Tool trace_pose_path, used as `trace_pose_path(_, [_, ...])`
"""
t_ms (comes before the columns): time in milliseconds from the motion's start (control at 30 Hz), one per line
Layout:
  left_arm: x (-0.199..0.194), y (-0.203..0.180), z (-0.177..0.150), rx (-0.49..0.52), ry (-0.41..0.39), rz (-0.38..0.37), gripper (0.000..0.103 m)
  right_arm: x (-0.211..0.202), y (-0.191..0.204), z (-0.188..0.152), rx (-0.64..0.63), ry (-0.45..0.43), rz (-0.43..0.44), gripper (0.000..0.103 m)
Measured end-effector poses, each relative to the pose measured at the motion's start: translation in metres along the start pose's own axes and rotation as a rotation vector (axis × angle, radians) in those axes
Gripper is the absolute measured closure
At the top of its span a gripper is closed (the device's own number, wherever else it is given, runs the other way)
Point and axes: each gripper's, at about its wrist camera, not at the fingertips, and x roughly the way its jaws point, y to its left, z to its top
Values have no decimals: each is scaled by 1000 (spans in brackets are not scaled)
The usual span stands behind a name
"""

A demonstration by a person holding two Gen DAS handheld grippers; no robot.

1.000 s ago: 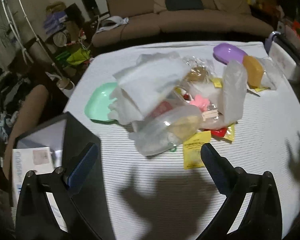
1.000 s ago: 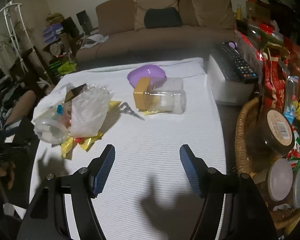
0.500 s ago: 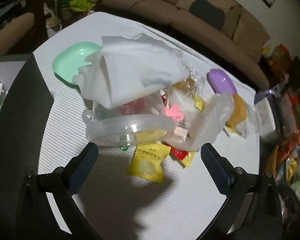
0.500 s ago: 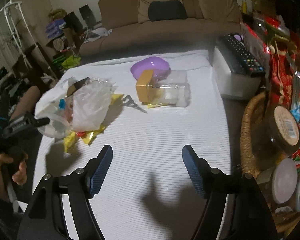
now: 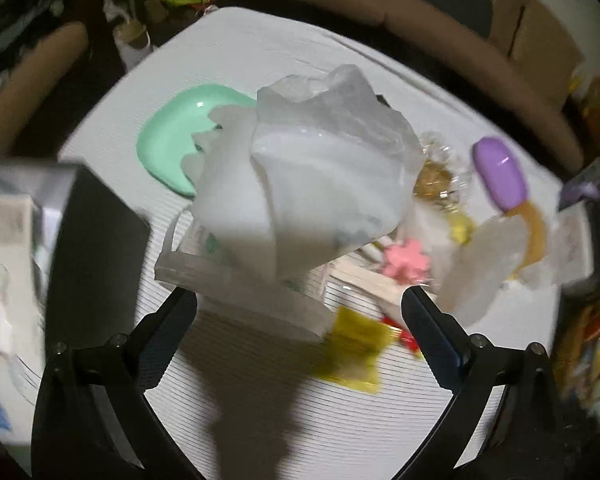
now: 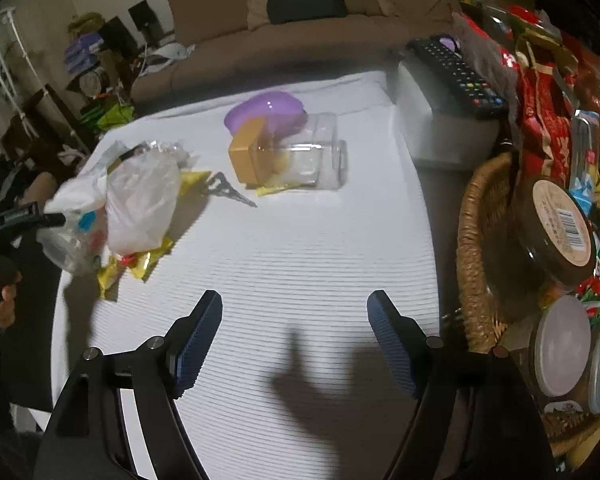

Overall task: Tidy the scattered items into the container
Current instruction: 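Move both tools back over the table toward the clear plastic cup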

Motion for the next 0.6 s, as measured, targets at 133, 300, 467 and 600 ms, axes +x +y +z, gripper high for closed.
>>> trace_pose_path(133, [11, -4, 3, 108, -10, 110, 1, 7, 8, -1, -32, 18, -15, 25])
trace_pose_path(300, [30, 5, -4, 85, 41, 67, 33, 10, 15, -2, -66, 26, -24, 25])
trace_pose_path(467, [25, 0, -16, 133, 89, 42, 83, 9, 14, -4, -69, 28, -34, 25])
trace_pose_path(600, [-16, -14, -44, 211, 52, -24, 103, 5, 8, -3, -34, 26, -25, 25])
